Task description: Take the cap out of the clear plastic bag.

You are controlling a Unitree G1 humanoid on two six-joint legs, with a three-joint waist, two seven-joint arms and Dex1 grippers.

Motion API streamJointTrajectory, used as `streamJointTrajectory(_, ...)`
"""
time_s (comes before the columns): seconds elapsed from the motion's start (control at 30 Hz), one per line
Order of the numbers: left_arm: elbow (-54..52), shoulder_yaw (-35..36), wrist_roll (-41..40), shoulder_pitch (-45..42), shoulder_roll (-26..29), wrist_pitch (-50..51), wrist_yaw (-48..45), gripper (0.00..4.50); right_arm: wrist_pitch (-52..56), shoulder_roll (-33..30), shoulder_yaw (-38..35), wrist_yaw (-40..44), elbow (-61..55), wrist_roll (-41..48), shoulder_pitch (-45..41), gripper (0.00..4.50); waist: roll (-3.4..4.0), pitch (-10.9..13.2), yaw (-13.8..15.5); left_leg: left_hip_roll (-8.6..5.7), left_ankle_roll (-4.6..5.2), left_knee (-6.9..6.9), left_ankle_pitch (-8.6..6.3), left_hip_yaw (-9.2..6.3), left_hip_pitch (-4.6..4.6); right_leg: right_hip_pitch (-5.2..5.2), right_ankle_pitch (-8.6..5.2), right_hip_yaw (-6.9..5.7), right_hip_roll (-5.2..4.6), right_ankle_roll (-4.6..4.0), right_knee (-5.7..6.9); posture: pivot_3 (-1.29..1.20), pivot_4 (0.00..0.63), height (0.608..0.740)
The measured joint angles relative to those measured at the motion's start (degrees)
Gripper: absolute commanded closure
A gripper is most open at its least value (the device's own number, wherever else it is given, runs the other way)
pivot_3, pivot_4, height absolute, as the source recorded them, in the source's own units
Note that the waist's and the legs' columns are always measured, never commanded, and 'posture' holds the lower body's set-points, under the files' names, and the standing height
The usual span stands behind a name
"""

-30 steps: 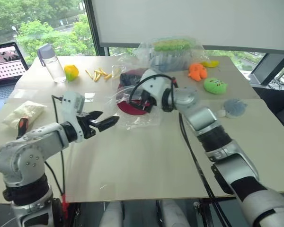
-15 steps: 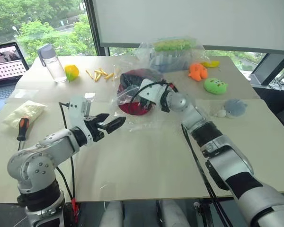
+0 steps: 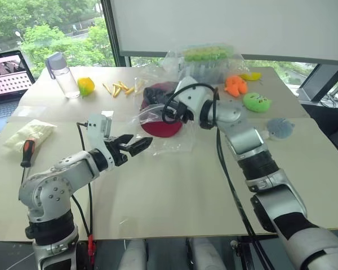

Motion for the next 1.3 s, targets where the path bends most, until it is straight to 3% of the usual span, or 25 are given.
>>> streamJointTrajectory(0.23, 2.6, 0.5, -1.5, -0.9, 0.4, -0.3, -0.3, 0.00, -1.7, -0.6, 1.6, -4.8, 6.9, -6.7, 0.3, 1.89, 0.00, 0.0, -0.1, -0.01, 0.00, 0.03, 0.00, 0.00, -0.01, 0.02, 0.01, 0.00, 0.00, 0.01, 0.01, 0.00, 0.150, 0.740)
streamJointTrajectory(0.47, 4.0, 3.2, -2.0, -0.5, 8.2, -2.4, -1.8, 0.00, -4.4, -0.3, 1.3, -7.4, 15.1, -8.3, -0.8, 1.89, 0.00, 0.0, -0.7, 0.00, 0.00, -0.03, 0.00, 0.00, -0.01, 0.00, 0.00, 0.01, 0.00, 0.00, 0.00, 0.00, 0.150, 0.740)
streamJointTrajectory(0.5, 4.0, 3.7, -2.0, -0.4, 9.0, -2.7, -2.1, 0.00, -4.6, -0.2, 1.1, -7.6, 16.2, -8.3, -0.9, 2.39, 0.00, 0.0, -0.7, -0.01, 0.00, -0.03, 0.00, 0.00, -0.01, 0.00, 0.00, 0.01, -0.01, 0.00, 0.00, 0.00, 0.150, 0.740)
streamJointTrajectory(0.53, 4.0, 3.8, -2.3, -0.4, 9.9, -2.7, -2.4, 0.00, -4.9, 0.1, 1.1, -7.7, 17.3, -8.3, -1.3, 2.54, 0.00, 0.0, -0.7, 0.00, 0.00, -0.02, 0.00, 0.00, -0.01, 0.00, 0.01, 0.01, -0.01, 0.00, -0.02, 0.00, 0.150, 0.740)
streamJointTrajectory(0.7, 1.9, 5.9, -5.3, 0.7, 14.8, -3.4, -5.8, 0.00, -5.5, 1.4, 0.6, -7.5, 18.3, -7.6, -2.3, 4.33, -0.02, 0.0, -0.9, 0.00, 0.00, -0.05, 0.00, 0.00, -0.02, -0.01, 0.00, 0.00, 0.00, 0.00, -0.02, 0.00, 0.150, 0.740)
streamJointTrajectory(0.83, 0.7, 6.8, -6.7, 5.3, 16.9, -4.6, -9.1, 0.00, -5.2, 2.0, -2.1, -6.3, 16.8, -4.9, -2.3, 4.48, 0.01, 0.0, -0.9, 0.00, 0.00, -0.09, 0.00, 0.00, -0.01, -0.03, 0.00, 0.02, -0.02, -0.01, -0.01, 0.00, 0.150, 0.740)
streamJointTrajectory(0.97, 1.8, 4.8, -7.6, 5.8, 13.0, -5.1, -7.9, 0.00, -4.1, 2.8, -3.9, -4.9, 9.9, -1.9, -2.7, 4.48, -0.01, 0.0, -0.6, 0.03, 0.00, -0.07, 0.00, 0.00, 0.01, 0.00, 0.00, -0.01, 0.00, -0.01, 0.00, 0.00, 0.150, 0.740)
streamJointTrajectory(1.13, 8.6, 5.6, -13.4, 0.6, -7.3, -7.2, 7.3, 0.00, -0.8, 3.8, -4.7, -4.1, 5.1, -0.8, -2.6, 4.48, -0.04, 0.0, 0.7, 0.00, 0.00, 0.04, 0.01, 0.00, 0.01, 0.10, 0.05, -0.02, -0.03, 0.04, -0.07, 0.00, 0.150, 0.740)
streamJointTrajectory(1.3, 15.5, 6.0, -15.5, 0.5, -17.4, -11.0, 15.7, 0.00, 1.8, 3.9, -4.7, -4.0, 2.1, -0.9, -1.1, 4.48, -0.05, 0.0, 0.7, -0.01, 0.01, 0.04, 0.01, 0.00, -0.06, 0.03, 0.07, 0.00, -0.02, 0.01, -0.08, 0.00, 0.150, 0.740)
